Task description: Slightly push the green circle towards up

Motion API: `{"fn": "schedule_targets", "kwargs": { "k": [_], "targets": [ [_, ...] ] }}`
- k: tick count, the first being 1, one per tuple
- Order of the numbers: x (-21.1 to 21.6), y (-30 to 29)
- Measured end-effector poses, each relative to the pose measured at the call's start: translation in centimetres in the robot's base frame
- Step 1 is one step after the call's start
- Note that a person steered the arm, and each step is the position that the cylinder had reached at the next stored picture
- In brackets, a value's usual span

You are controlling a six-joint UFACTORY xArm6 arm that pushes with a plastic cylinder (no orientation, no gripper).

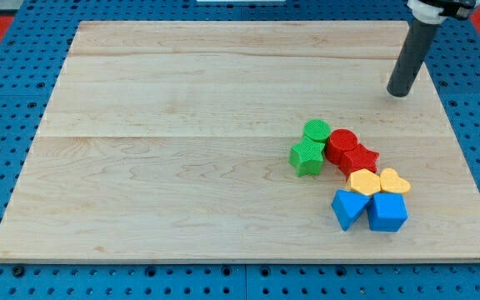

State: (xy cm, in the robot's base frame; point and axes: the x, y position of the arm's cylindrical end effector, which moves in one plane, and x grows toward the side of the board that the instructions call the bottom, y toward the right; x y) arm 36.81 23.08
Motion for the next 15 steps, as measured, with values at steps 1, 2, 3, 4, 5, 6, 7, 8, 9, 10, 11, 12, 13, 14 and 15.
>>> {"fn": "schedule_targets", "kwargs": {
  "k": [1, 2, 3, 4, 5, 6, 7, 8, 9, 10, 11, 12, 13, 14, 15],
  "targets": [
    [2.1, 0.0],
    [4.1, 0.0],
    [4.3, 0.0],
    [4.3, 0.0],
    [4.3, -1.4],
    [5.3, -1.9],
    [5.4, -1.9],
    [5.4, -1.9],
    [4.1, -2.7],
    [1.9, -4.3],
    [0.7, -5.5],
    [0.7, -5.5],
    [0.6, -7.8],
    [0.7, -8.1],
    [1.5, -7.6]
  ]
}}
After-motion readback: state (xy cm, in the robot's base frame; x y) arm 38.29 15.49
